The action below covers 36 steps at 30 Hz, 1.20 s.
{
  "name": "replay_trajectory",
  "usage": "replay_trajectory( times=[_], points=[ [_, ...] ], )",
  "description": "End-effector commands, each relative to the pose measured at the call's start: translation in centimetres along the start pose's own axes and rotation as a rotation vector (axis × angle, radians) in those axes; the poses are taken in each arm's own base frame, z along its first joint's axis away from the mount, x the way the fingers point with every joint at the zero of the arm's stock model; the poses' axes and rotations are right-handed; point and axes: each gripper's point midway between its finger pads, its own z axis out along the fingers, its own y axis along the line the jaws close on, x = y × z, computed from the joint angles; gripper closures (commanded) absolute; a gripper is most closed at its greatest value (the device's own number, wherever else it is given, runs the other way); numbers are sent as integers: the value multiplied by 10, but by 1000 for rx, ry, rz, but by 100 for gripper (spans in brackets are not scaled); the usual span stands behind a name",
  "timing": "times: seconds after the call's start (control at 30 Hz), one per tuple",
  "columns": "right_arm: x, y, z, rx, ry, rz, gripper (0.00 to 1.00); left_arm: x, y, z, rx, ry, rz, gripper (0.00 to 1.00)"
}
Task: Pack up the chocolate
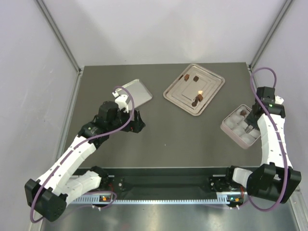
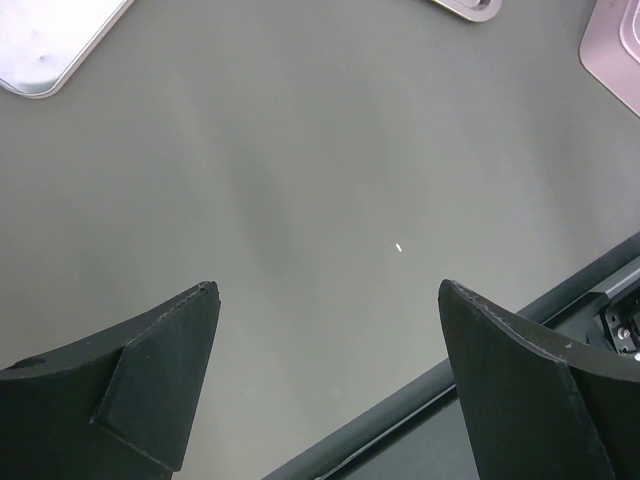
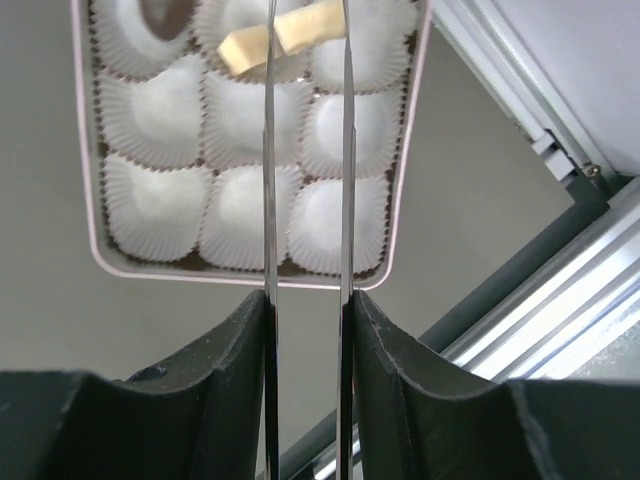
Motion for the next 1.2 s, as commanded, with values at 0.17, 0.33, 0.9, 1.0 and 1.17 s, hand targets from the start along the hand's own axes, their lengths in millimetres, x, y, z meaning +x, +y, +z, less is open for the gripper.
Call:
replay_trajectory(
  times=[0.17,0.33,0.9,1.0,1.17],
  points=[
    [-4,-21,7,33,-37,57,69,-2,-3,2,0,-8,19,5],
    [-6,-22,8,39,-38,55,66,-2,-2,2,-4,-9,19,5],
    [-53,-14,-33,-28,-148,56,52,-2,-1,2,-9,-9,22,5],
    [-70,14,-53,-175,-183,36,53,-2,0,2,-14,-9,22,5],
    [-85,93,-79,-436,-242,-90,53,-6,0,0,-19,-22,26,5]
  ],
)
